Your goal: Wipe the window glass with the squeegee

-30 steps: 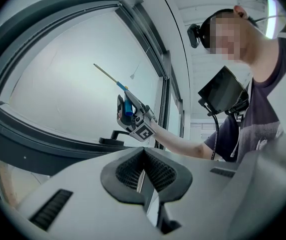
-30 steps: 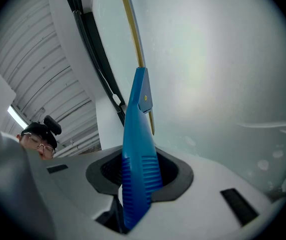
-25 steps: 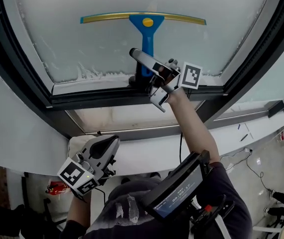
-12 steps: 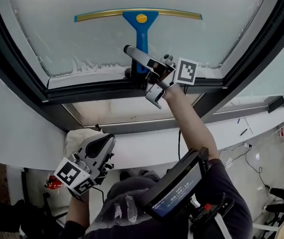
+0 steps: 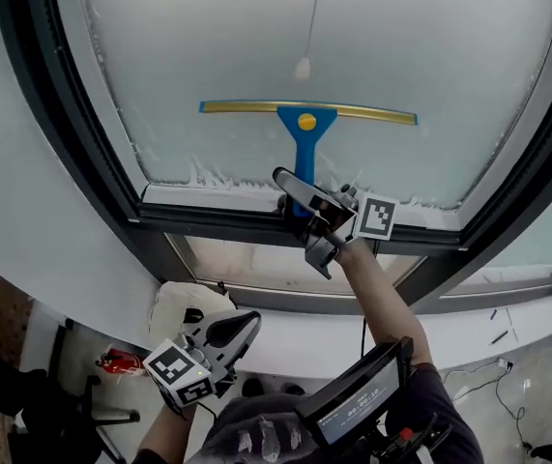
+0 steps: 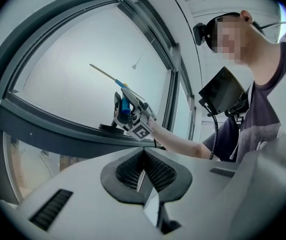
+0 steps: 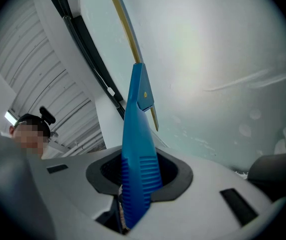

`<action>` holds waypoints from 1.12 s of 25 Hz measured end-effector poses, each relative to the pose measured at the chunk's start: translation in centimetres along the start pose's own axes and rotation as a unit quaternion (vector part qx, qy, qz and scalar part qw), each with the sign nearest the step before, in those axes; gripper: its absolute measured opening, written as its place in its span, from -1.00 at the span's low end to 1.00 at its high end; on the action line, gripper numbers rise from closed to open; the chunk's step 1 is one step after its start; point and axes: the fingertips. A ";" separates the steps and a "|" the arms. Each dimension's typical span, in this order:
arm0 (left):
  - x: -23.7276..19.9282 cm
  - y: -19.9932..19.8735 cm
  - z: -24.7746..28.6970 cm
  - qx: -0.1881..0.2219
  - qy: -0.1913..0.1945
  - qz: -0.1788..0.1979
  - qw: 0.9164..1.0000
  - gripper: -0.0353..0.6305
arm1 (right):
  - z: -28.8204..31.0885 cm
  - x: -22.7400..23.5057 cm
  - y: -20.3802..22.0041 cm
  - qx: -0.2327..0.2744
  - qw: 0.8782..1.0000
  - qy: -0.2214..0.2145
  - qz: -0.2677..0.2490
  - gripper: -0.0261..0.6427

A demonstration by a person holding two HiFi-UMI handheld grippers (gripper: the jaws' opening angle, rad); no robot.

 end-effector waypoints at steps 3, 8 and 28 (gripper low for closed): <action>0.2 0.2 -0.2 0.002 -0.016 -0.013 1.000 -0.88 | 0.1 0.3 0.0 -0.002 1.000 -0.001 -0.004 -0.62; 0.6 0.8 -0.9 -0.001 -0.032 -0.009 0.999 -0.88 | 0.3 -1.4 0.7 -0.012 1.000 -0.012 -0.016 -0.64; -7.4 -4.4 -10.9 0.022 0.091 0.013 0.996 -0.88 | 16.3 -5.6 1.7 -0.072 0.988 0.008 -0.136 -0.64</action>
Point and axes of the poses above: the fingertips, and each gripper's own axes: z forward along the fingers, x to its right, y out of its underside, and after that the axes turned 5 degrees about -z, right-handed
